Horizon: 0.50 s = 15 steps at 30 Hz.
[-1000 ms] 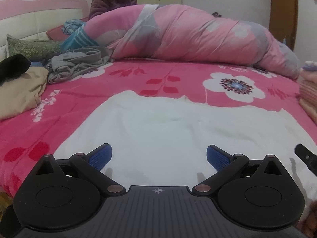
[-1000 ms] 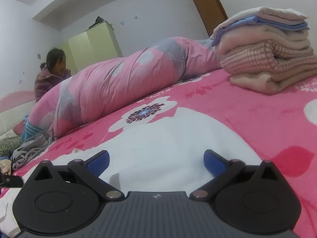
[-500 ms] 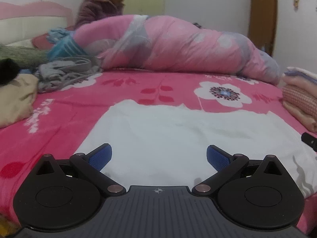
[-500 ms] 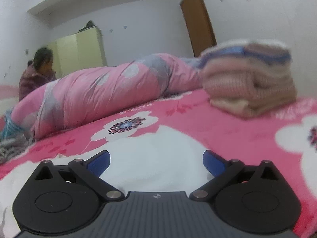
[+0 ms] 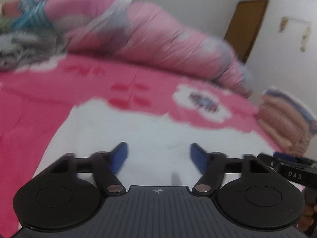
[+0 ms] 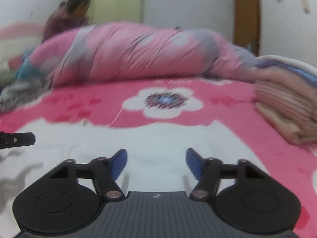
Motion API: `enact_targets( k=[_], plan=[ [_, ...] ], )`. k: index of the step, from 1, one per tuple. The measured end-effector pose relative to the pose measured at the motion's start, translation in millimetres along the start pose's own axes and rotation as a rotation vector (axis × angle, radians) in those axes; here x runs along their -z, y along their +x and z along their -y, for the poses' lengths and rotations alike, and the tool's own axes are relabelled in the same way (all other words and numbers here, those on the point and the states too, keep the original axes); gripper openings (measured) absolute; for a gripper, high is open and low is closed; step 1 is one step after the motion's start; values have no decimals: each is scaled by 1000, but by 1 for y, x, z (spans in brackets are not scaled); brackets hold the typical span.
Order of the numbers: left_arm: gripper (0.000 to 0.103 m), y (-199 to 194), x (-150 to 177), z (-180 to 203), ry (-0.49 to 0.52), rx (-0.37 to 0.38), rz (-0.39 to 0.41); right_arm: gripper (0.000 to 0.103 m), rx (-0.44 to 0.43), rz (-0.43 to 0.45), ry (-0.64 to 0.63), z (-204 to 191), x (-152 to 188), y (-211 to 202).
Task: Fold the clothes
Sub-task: 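Bring both grippers back toward the white cloth edge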
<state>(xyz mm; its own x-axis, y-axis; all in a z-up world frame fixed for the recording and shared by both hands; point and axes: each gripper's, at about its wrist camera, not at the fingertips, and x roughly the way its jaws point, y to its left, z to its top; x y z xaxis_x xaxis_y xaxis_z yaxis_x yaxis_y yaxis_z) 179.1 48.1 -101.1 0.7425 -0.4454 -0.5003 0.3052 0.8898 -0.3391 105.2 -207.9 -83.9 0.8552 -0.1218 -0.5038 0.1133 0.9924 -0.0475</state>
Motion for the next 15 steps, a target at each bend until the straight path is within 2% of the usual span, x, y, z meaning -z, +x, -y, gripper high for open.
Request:
enact_targets(
  k=[1, 4, 8, 9, 10, 13, 15],
  plan=[
    [62, 1, -1, -4, -15, -4, -7, 50, 1, -18, -15, -2, -2, 5],
    [60, 2, -5, -12, -41, -8, -28, 46, 11, -75, -22, 5, -6, 18],
    [60, 0, -3, -18, -18, -84, -15, 45, 68, -178, 50, 48, -7, 47],
    [59, 0, -3, -20, -19, -92, -15, 40, 73, -195, 93, 62, -7, 53],
    [59, 0, -3, -22, -23, -94, -15, 28, 82, -207, 146, 76, -10, 57],
    [59, -4, -5, -30, -62, -93, -6, 28, 118, -238, 291, 104, -26, 63],
    [59, -6, -6, -36, -85, -91, -1, 29, 92, -246, 288, 94, -34, 57]
  ],
)
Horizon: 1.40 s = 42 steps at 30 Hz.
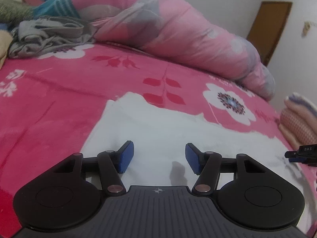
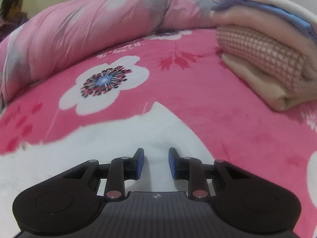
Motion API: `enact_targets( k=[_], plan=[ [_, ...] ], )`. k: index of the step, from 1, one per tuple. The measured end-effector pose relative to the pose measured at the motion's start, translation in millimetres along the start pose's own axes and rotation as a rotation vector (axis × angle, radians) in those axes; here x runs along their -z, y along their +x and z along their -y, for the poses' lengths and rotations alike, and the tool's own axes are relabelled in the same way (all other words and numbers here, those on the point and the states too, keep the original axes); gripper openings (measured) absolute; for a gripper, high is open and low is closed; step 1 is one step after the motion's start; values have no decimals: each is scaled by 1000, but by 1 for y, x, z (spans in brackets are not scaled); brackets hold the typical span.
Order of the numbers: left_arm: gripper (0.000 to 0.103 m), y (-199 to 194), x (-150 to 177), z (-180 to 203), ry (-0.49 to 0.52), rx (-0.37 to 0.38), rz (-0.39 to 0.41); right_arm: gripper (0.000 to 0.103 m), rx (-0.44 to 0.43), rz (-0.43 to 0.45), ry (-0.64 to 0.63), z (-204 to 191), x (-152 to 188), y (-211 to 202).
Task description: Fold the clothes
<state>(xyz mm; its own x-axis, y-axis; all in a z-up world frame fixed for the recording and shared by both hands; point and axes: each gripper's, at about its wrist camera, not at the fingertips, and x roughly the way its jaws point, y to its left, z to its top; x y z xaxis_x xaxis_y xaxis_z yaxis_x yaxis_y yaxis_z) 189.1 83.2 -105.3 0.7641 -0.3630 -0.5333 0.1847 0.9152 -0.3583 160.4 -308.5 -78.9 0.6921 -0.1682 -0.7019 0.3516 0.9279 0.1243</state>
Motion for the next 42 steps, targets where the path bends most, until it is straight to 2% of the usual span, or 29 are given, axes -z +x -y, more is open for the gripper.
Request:
enact_targets(
  k=[4, 5, 8, 9, 11, 13, 15, 19, 20, 24, 28, 30, 31, 34, 36, 39, 42],
  plan=[
    [59, 0, -1, -4, 0, -1, -4, 29, -143, -18, -211, -60, 20, -14],
    [59, 1, -1, -4, 1, 0, -4, 29, -154, -38, -227, -69, 22, -7],
    [59, 2, 0, -5, 5, 1, -5, 28, -129, -117, -200, -82, 17, 33],
    [59, 1, 1, -5, 8, 0, -3, 27, -110, -113, -191, -87, 12, 40],
    [59, 0, 2, -6, 13, -1, 0, 28, -4, -66, -186, -94, -4, 42],
    [60, -2, 2, -7, 11, -2, 0, 29, 38, -53, -164, -98, -15, 36],
    [62, -4, 0, -10, -8, 8, -9, 29, -52, -59, -177, -112, -10, 15],
    [66, -8, -3, -16, -58, 38, -25, 30, -315, -175, -258, -162, 28, -13],
    [66, -8, -3, -17, -61, 42, -26, 30, -328, -193, -274, -176, 35, -7],
    [66, -8, 0, -14, -37, 30, -22, 30, -281, -224, -328, -222, 47, 33],
    [67, -13, 3, -10, -9, 16, -17, 30, -260, -244, -147, -216, 18, 51],
    [72, -15, 4, -9, -8, 20, -17, 30, -321, -273, -79, -214, 7, 45],
    [73, -15, 4, -9, -6, 19, -17, 30, -366, -280, -91, -218, 5, 41],
    [73, -15, 5, -9, 1, 17, -14, 31, -508, -314, -244, -247, 14, 24],
    [74, -16, 6, -9, 5, 16, -13, 31, -554, -359, -367, -274, 23, 32],
    [74, -16, 7, -8, 12, 14, -10, 30, -490, -370, -511, -315, 30, 64],
    [74, -16, 8, -8, 18, 11, -8, 31, -412, -276, -495, -322, 15, 69]
  ],
)
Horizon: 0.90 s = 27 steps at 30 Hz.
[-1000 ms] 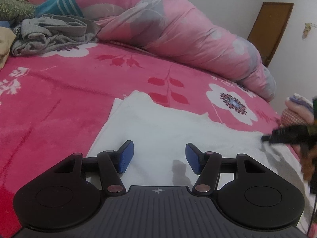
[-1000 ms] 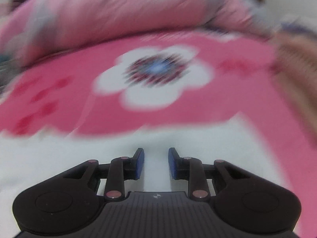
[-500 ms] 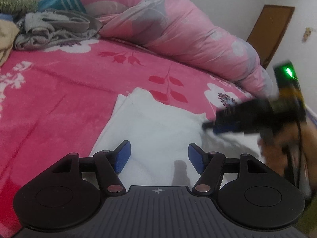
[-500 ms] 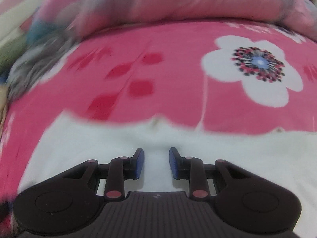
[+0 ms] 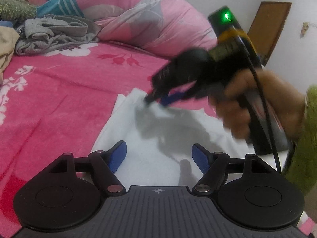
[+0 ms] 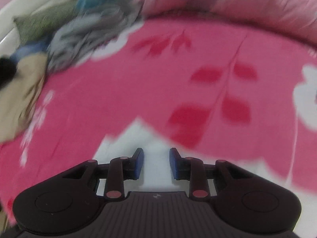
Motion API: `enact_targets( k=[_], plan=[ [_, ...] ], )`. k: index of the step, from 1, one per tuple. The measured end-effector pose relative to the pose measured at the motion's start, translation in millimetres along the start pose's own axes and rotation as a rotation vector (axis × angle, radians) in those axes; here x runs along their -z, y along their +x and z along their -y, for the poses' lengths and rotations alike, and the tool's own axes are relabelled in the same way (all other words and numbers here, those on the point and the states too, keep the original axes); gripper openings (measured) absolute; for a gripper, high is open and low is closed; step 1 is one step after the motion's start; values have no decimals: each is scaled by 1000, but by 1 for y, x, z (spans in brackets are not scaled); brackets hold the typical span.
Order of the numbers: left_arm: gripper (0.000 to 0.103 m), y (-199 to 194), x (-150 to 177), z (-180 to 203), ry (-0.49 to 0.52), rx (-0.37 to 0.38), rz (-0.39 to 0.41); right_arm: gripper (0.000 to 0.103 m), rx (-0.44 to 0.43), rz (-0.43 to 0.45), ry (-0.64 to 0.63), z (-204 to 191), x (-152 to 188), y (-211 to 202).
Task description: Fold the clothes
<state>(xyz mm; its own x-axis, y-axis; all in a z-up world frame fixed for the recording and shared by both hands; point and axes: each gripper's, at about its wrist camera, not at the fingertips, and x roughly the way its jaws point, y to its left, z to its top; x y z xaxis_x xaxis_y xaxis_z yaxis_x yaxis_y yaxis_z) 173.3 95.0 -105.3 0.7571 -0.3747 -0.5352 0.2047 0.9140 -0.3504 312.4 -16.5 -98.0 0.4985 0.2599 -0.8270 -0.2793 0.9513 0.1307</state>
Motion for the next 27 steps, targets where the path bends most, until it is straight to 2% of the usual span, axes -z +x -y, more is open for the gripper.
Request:
enact_targets(
  k=[2, 4, 7, 10, 12, 14, 16, 19, 20, 23, 27],
  plan=[
    [74, -1, 0, 0, 1, 0, 1, 31, 81, 47, 17, 12, -1, -15],
    [74, -2, 0, -1, -5, 3, 0, 32, 95, 72, 46, 35, 12, -41],
    [74, -3, 0, -3, -15, 8, -1, 32, 88, 107, 123, 76, 50, -90],
    [75, -5, 2, -4, -18, 4, 5, 32, 107, 173, 226, 128, 102, -150],
    [76, -5, 4, -2, -4, -7, 14, 36, 161, 213, 295, 166, 133, -175],
    [76, -5, 8, 1, 24, -22, 28, 37, 268, 183, 393, 212, 167, -183],
    [78, -4, 11, 5, 53, -36, 42, 30, 367, 149, 511, 257, 196, -189],
    [79, -4, 17, 10, 103, -62, 65, 33, 444, 240, 679, 294, 225, -224],
    [79, -4, 18, 12, 116, -69, 70, 33, 452, 267, 702, 297, 231, -235],
    [81, -3, 19, 14, 134, -79, 74, 33, 389, 318, 641, 275, 239, -259],
    [82, -2, 19, 15, 143, -86, 69, 42, 242, 337, 447, 232, 258, -272]
  ],
)
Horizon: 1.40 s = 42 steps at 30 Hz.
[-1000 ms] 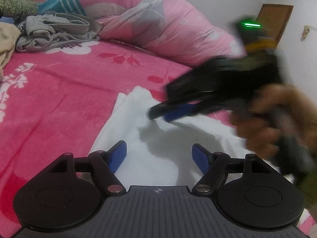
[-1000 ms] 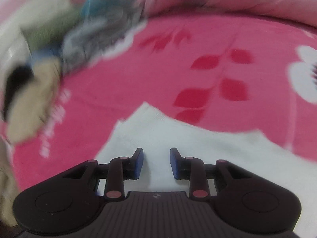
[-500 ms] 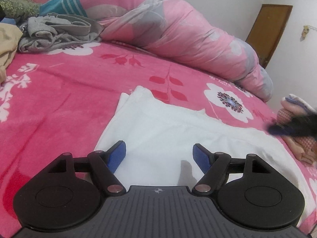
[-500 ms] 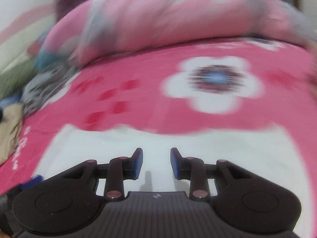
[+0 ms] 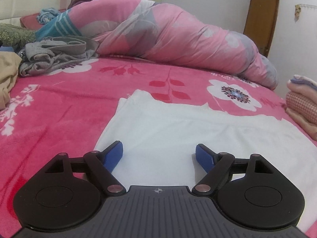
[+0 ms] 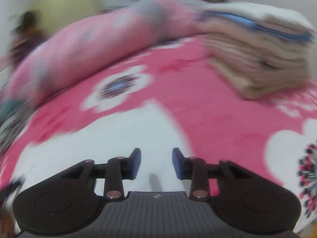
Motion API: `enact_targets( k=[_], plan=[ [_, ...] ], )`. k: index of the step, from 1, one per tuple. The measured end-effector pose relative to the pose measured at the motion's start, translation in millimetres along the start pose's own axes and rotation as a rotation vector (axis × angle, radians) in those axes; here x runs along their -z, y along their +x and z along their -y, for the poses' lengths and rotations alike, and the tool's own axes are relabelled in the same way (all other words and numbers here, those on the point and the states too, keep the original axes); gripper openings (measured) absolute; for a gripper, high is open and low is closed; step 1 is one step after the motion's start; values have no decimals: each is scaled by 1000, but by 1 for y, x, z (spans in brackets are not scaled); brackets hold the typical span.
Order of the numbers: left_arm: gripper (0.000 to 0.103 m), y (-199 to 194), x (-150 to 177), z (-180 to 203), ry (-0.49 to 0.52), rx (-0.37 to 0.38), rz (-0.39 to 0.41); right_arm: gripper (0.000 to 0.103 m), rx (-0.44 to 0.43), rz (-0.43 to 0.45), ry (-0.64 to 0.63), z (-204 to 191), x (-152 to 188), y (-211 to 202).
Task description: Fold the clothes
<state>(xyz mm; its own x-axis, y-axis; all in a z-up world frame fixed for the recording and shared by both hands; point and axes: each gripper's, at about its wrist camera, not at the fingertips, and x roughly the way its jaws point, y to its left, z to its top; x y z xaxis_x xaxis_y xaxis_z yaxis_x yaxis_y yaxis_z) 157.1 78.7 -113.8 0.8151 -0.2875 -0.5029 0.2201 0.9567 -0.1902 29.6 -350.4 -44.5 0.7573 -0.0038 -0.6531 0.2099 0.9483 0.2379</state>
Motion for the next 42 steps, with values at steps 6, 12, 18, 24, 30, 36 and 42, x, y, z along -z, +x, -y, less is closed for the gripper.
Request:
enact_targets(
  k=[6, 12, 18, 24, 30, 36, 42],
  plan=[
    [82, -2, 1, -6, -26, 29, 3, 46, 160, -73, 21, 31, 51, 6],
    [84, -11, -6, -17, -85, 67, 0, 47, 207, 66, -5, -11, 41, -38],
    [85, -19, -14, -46, -163, 46, 23, 51, 18, 157, -288, -119, 53, -35],
    [85, -24, -22, -89, -309, 21, 23, 53, -172, 163, -657, -232, 104, -9],
    [85, -22, -25, -114, -396, 35, -31, 56, -347, 218, -1009, -320, 170, 7],
    [85, -23, -24, -123, -415, 65, -51, 55, -341, 309, -1188, -362, 202, 31],
    [87, -25, -24, -124, -419, 88, -47, 24, -323, 299, -1147, -371, 192, 46]
  ],
)
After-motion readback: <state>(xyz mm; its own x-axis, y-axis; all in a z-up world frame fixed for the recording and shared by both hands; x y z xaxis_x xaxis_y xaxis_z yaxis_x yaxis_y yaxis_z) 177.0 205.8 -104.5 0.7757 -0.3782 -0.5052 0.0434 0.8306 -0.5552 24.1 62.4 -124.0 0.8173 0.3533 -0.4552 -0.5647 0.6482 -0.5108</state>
